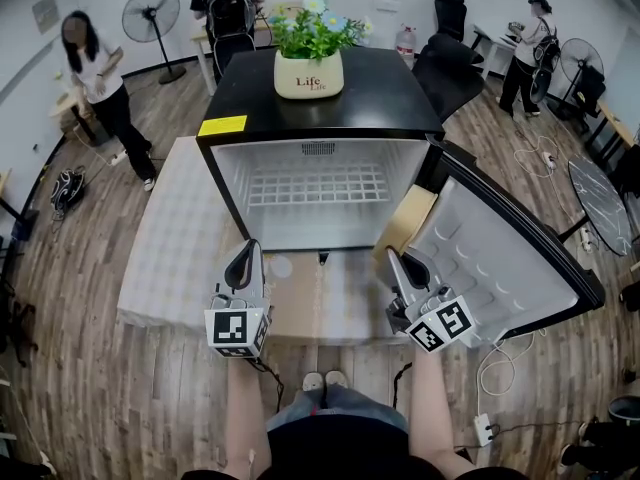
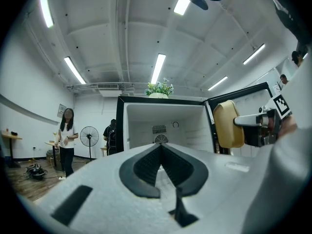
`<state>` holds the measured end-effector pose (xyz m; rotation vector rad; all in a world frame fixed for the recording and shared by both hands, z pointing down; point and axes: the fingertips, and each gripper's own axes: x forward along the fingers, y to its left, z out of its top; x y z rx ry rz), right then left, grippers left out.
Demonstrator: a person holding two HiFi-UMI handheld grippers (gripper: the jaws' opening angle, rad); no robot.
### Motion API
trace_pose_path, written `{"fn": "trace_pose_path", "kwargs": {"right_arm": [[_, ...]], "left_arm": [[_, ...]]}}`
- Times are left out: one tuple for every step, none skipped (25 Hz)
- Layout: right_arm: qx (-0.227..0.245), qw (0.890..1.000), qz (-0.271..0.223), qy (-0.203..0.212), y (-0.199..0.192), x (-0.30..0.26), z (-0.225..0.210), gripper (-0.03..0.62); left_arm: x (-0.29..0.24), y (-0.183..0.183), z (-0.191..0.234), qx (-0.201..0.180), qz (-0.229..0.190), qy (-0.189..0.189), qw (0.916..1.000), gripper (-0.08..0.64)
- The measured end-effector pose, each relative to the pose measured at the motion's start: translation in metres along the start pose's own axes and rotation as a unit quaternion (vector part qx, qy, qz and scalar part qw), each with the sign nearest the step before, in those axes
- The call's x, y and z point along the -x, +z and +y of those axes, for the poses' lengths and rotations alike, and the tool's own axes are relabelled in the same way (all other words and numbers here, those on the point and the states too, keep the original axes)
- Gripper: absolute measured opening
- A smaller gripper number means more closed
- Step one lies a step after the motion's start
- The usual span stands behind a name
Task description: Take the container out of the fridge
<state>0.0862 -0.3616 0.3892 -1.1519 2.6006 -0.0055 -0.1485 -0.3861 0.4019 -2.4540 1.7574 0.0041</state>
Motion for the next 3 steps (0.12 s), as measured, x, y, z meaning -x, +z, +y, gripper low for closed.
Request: {"fn": "trace_pose_path", "kwargs": {"right_arm": [[0.001, 1.0, 0.0, 0.0, -0.0001, 0.0001, 0.0, 0.015], [0.001, 1.0, 0.0, 0.0, -0.0001, 0.0002, -0.0001, 0.015], [0.002, 1.0, 0.0, 0.0, -0.0001, 0.0004, -0.0002, 0.015]], "left_arm": [[-0.0005, -0.0004, -0.0001, 0.0, 0.0, 0.0, 1.0, 0.005], [-0.0009, -0.0007, -0.0002, 0.001, 0.0, 0.0, 1.0, 0.005], [-0.0014, -0.0011, -0.0004, 0.001, 0.0, -0.001, 1.0, 0.005]]}}
